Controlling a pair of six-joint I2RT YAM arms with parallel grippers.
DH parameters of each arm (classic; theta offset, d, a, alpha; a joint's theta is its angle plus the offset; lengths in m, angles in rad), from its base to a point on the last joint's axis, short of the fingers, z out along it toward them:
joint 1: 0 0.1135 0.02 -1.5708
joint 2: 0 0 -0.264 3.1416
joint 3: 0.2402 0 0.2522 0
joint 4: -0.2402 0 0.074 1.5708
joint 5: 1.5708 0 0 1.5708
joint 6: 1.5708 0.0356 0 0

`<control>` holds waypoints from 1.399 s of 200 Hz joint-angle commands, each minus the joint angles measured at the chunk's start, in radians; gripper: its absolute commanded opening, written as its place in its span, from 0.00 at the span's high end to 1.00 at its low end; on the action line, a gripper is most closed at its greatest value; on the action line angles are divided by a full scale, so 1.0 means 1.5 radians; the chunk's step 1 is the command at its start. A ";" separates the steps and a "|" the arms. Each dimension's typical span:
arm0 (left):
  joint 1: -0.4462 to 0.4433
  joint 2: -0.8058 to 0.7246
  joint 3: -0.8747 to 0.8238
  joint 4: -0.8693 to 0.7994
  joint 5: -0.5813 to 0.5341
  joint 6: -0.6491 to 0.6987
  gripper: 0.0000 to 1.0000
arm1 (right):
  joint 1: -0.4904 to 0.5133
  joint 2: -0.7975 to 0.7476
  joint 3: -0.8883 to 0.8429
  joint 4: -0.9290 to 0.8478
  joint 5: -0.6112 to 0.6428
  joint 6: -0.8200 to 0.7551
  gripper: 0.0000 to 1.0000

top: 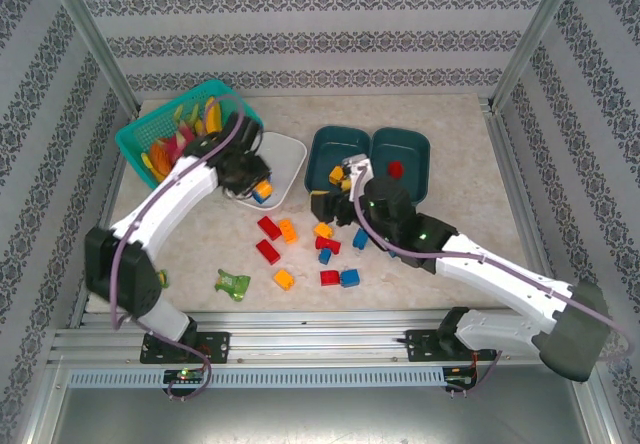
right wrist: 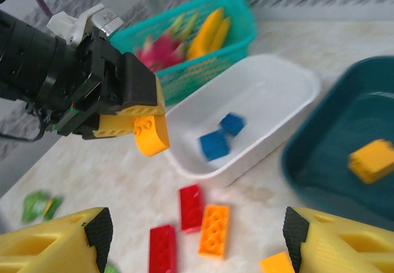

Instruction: Sort the legos into containers by color

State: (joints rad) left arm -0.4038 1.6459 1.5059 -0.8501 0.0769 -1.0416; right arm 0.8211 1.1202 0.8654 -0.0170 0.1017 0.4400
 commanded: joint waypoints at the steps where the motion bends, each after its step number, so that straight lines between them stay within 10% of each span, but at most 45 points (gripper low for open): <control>1: -0.041 0.129 0.119 -0.039 0.023 0.085 0.74 | -0.033 -0.017 0.003 -0.028 0.084 0.039 0.24; 62: -0.099 0.473 0.560 -0.176 0.011 0.166 0.78 | -0.110 -0.038 -0.001 -0.052 0.077 0.086 0.24; 118: -0.112 0.532 0.564 -0.165 0.005 0.171 0.74 | -0.125 -0.057 -0.026 -0.065 0.066 0.101 0.24; 166: -0.114 0.543 0.566 -0.166 0.018 0.177 0.48 | -0.125 -0.048 -0.031 -0.073 0.051 0.107 0.24; 230: -0.102 0.386 0.539 -0.158 -0.012 0.153 0.37 | -0.037 -0.013 0.030 -0.153 0.067 -0.031 0.27; 280: -0.017 -0.012 0.102 -0.047 -0.008 0.124 0.31 | 0.086 0.143 0.117 -0.179 -0.012 -0.077 0.29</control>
State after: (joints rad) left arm -0.5137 1.9106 1.9213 -0.9817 0.0803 -0.8192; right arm 0.8928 1.2163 0.9638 -0.2371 0.1680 0.3721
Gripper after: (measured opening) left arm 0.669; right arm 0.718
